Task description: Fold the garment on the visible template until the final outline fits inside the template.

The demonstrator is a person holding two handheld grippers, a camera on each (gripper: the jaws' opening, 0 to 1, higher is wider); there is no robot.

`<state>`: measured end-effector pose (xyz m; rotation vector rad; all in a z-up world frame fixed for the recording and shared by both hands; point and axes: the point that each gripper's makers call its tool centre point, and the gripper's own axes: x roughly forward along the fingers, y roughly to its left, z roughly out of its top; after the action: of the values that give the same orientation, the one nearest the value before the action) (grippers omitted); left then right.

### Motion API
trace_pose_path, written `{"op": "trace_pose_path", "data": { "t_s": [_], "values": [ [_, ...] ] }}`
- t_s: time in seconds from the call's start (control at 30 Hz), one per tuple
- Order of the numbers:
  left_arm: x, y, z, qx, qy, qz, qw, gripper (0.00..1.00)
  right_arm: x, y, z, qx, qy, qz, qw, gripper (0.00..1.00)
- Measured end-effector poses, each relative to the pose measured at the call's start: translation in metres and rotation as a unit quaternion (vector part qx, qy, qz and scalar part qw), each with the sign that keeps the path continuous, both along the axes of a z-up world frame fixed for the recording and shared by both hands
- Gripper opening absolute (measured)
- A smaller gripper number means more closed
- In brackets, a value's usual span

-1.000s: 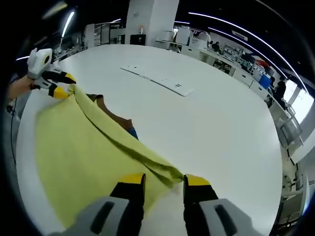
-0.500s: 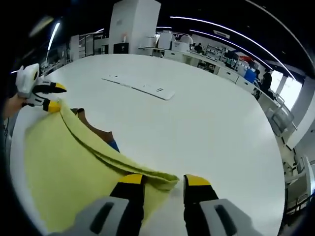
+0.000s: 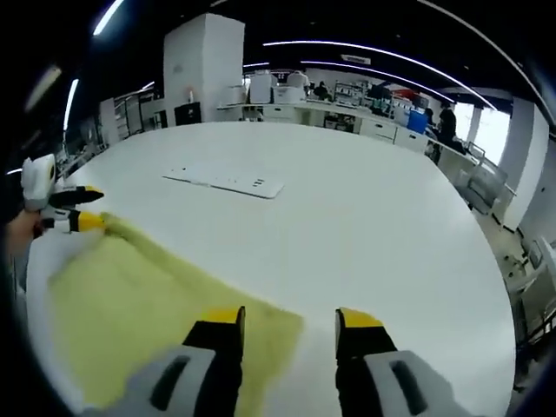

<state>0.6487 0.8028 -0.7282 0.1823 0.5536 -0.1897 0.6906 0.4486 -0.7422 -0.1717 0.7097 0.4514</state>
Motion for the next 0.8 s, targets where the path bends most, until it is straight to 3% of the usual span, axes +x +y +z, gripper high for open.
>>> {"op": "trace_pose_path", "data": {
  "t_s": [0.07, 0.3, 0.53, 0.8],
  "values": [
    [-0.003, 0.007, 0.005, 0.001, -0.004, 0.004, 1.0000, 0.58, -0.006, 0.002, 0.005, 0.006, 0.003, 0.002, 1.0000, 0.45],
    [-0.024, 0.009, 0.009, -0.011, 0.012, 0.000, 0.9999, 0.56, -0.027, 0.011, 0.021, 0.024, 0.007, 0.013, 0.9996, 0.51],
    [-0.056, -0.001, 0.009, -0.012, 0.021, -0.038, 0.9990, 0.60, -0.053, 0.012, 0.029, 0.026, 0.013, 0.028, 0.9992, 0.54],
    [-0.092, -0.010, 0.012, -0.050, 0.026, -0.079, 0.9953, 0.65, -0.089, 0.007, 0.035, 0.054, 0.029, 0.038, 0.9974, 0.54]
  ]
}}
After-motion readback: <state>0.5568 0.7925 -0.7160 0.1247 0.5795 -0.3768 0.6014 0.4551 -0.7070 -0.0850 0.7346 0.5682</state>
